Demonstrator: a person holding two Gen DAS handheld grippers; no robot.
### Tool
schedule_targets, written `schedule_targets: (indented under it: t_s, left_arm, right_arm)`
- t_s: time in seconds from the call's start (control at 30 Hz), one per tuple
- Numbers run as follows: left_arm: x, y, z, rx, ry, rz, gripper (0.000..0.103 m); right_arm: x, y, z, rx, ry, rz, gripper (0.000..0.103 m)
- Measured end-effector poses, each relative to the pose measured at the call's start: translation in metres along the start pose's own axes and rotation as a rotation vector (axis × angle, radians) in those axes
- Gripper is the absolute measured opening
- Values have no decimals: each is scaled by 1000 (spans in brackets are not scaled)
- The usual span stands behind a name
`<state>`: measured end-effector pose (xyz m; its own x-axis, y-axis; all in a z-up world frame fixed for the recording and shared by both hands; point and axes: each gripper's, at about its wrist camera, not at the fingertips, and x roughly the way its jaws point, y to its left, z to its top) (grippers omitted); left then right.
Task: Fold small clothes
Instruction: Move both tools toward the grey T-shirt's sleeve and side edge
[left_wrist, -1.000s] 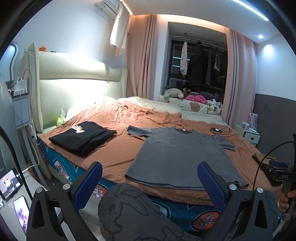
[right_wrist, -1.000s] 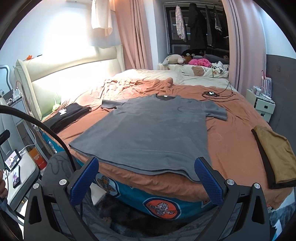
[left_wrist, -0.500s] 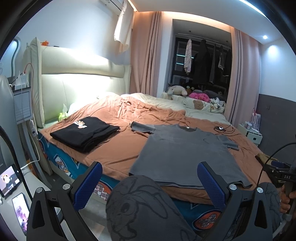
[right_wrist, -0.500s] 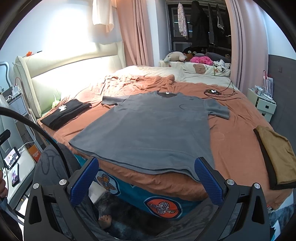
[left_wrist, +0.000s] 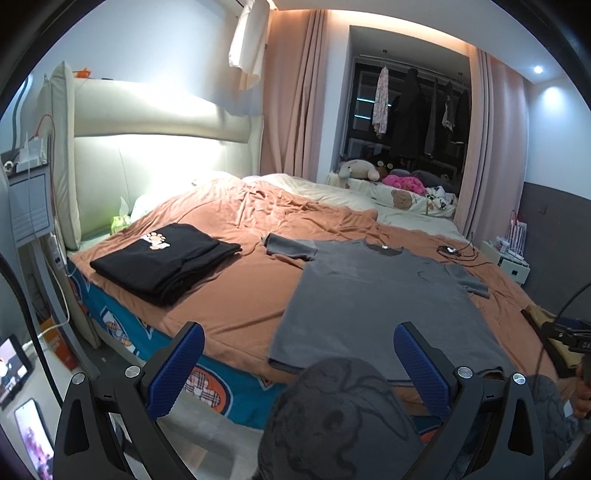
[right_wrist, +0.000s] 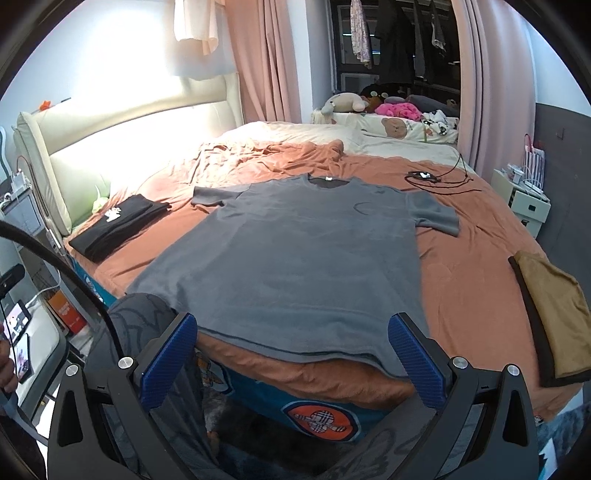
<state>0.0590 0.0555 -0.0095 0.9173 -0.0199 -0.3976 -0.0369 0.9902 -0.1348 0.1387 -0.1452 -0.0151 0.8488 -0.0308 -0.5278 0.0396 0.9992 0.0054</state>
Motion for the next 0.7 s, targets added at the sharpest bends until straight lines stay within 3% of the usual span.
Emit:
schedule_targets:
  t_s: [0.23, 0.53, 0.7]
  left_arm:
    - [29, 12, 10, -10, 25, 35, 103]
    - [53, 20, 22, 11, 73, 89, 103]
    - [85, 28, 43, 30, 88, 86, 103]
  right_arm:
    - [15, 2, 14, -34, 18, -24, 103]
    - [58, -11, 41, 7, 35, 55, 103]
    - [87, -5, 58, -38, 52, 47, 103]
